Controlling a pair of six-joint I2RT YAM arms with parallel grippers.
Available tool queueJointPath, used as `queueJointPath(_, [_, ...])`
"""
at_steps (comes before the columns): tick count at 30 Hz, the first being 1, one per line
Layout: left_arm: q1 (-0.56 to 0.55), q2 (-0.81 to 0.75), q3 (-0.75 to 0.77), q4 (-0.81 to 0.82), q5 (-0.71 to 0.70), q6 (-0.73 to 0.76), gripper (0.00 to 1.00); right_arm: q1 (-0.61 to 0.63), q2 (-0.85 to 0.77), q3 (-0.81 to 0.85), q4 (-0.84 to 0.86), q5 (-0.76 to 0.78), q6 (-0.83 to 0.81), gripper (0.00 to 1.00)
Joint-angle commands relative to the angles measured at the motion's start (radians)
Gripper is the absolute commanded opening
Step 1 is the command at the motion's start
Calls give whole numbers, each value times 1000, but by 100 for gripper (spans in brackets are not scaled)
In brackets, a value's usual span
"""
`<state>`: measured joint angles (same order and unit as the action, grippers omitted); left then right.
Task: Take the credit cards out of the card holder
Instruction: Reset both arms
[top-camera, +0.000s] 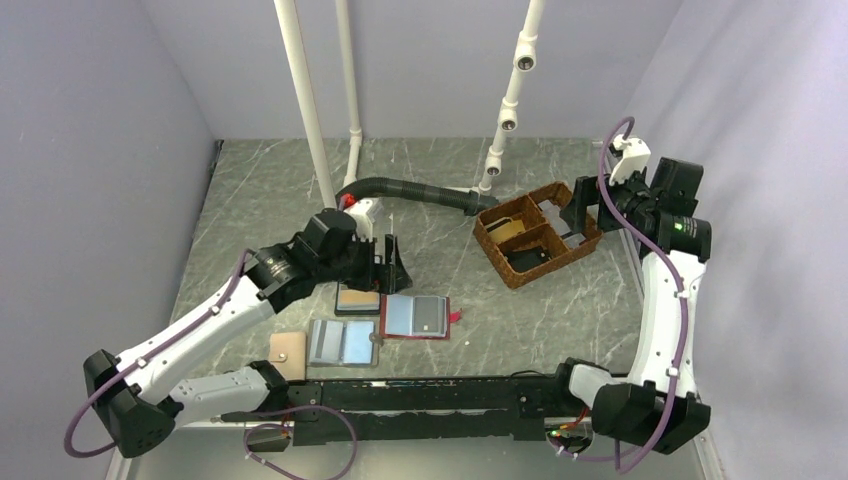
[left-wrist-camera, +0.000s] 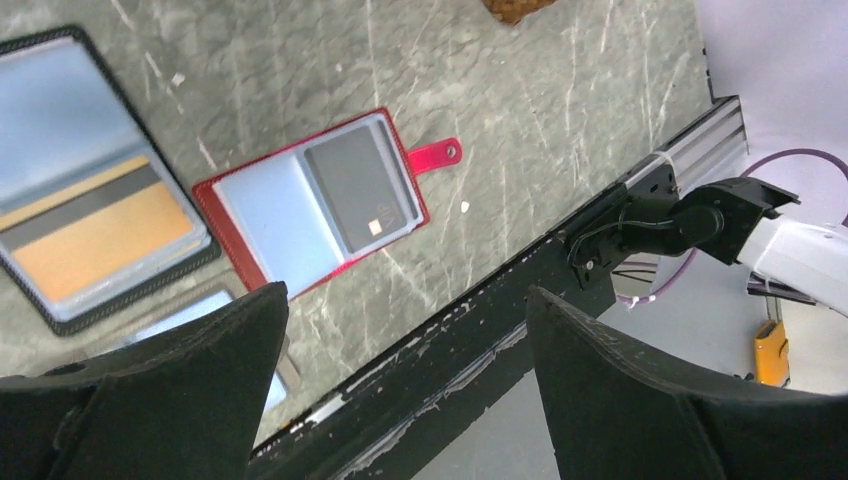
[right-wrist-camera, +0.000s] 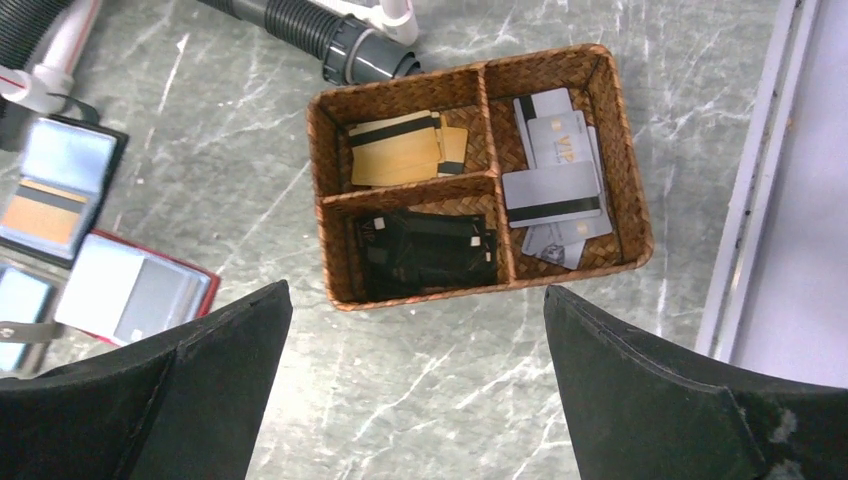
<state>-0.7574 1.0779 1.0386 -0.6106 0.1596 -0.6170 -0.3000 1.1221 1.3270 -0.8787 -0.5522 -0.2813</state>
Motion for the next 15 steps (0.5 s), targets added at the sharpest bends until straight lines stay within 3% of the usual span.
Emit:
queueJointPath(1, [-31, -88, 18, -56, -156, -81, 95, -5, -59, 4, 10, -75, 58, 99])
queueJointPath(2, [-31, -118, 0, -39, -172, -96, 99, -5, -69, 5, 2, -102, 57, 99])
queueJointPath(8, [-30, -266, -96, 32, -230, -143, 99, -5, -87, -27, 39, -92, 181, 100])
queueJointPath(15, [-30, -266, -76, -40, -240, -103, 99, -5, -95, -22, 48, -54, 235, 100])
